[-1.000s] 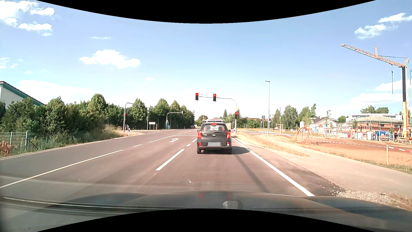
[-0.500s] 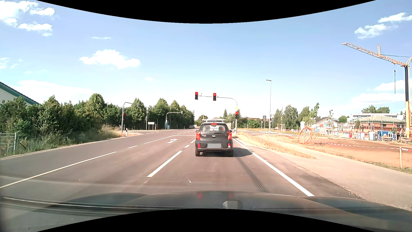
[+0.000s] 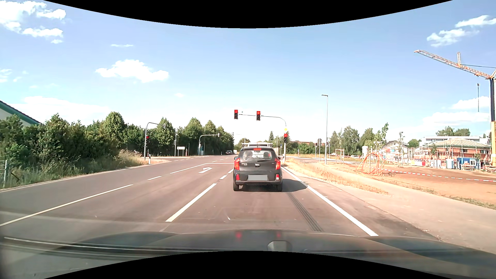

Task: Follow the waypoints while adhering to traffic rules and regulations

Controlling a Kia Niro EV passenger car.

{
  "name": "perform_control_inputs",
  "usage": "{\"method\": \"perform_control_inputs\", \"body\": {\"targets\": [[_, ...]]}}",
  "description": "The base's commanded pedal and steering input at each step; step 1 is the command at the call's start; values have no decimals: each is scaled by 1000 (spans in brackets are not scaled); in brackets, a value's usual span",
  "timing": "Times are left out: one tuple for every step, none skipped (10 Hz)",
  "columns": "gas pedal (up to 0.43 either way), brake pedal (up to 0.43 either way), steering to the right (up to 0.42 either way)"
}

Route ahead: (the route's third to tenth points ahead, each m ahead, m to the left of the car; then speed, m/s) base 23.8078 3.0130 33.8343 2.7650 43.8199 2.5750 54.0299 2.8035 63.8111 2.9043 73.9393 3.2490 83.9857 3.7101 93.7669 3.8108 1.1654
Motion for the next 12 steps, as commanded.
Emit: {"method": "perform_control_inputs", "body": {"targets": [[0, 134, 0], [0, 134, 0], [0, 134, 0], [0, 134, 0], [0, 134, 0], [0, 134, 0], [0, 134, 0], [0, 134, 0], [0, 128, 0], [0, 122, 0], [0, 110, 0], [0, 110, 0]]}}
